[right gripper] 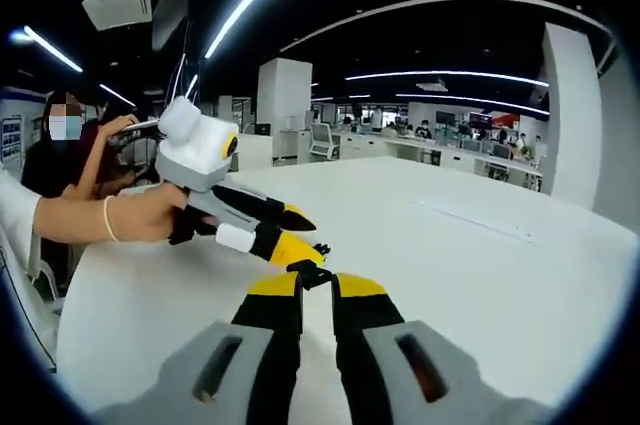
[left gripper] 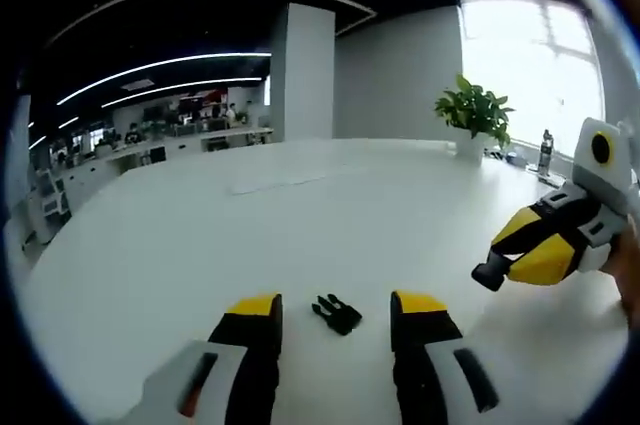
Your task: Snap the two parts of the plastic buckle together until the buckle closes and remains connected.
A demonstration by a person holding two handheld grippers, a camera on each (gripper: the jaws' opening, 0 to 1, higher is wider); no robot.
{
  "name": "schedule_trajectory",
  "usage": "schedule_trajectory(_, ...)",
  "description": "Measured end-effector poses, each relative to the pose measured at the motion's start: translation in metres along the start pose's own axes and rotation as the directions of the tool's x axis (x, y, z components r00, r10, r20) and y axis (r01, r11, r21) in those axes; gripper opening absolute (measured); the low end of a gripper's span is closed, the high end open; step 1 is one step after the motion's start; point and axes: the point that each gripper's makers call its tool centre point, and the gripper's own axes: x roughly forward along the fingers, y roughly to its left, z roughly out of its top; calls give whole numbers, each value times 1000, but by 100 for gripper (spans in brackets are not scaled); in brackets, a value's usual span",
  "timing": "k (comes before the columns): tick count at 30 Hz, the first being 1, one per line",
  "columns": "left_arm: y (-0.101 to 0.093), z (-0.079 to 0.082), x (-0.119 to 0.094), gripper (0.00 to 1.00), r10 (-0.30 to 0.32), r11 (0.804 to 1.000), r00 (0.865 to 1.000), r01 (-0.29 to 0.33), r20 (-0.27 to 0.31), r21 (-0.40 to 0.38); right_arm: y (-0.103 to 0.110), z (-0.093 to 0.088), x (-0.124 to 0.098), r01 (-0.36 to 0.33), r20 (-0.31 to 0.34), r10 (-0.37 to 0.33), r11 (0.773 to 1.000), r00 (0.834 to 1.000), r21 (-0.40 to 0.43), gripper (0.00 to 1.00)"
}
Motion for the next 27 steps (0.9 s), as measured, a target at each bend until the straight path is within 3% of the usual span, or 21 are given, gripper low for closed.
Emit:
schedule_trajectory(2,3,-5,6,39,17,1000,1000,-17,-19,-5,-1,2,-1,5,10,-5,1000,1000,6,11)
schedule_trajectory(5,10,0,10,34,55,998,998,-55,-8,6,0,4,-1,1,16,-1,1000,1000,6,11)
schedule_trajectory(9,10,1,8,20,49,999,999,-49,-11,5,-1,6,-1,1,24,-1,1000,1000,7,11)
schedule_trajectory(15,19,1,2,14,44,999,999,-44,-7,1,0,7,-2,0,28,-1,1000,1000,7,11)
schedule_trajectory(23,19,-3,-6,13,-16,999,1000,17,-13,34,-1,5,0,-2,20,2,1000,1000,10,11)
schedule_trajectory(27,13,-8,-14,12,-84,995,996,85,-12,57,-1,3,0,-2,16,1,1000,1000,11,11)
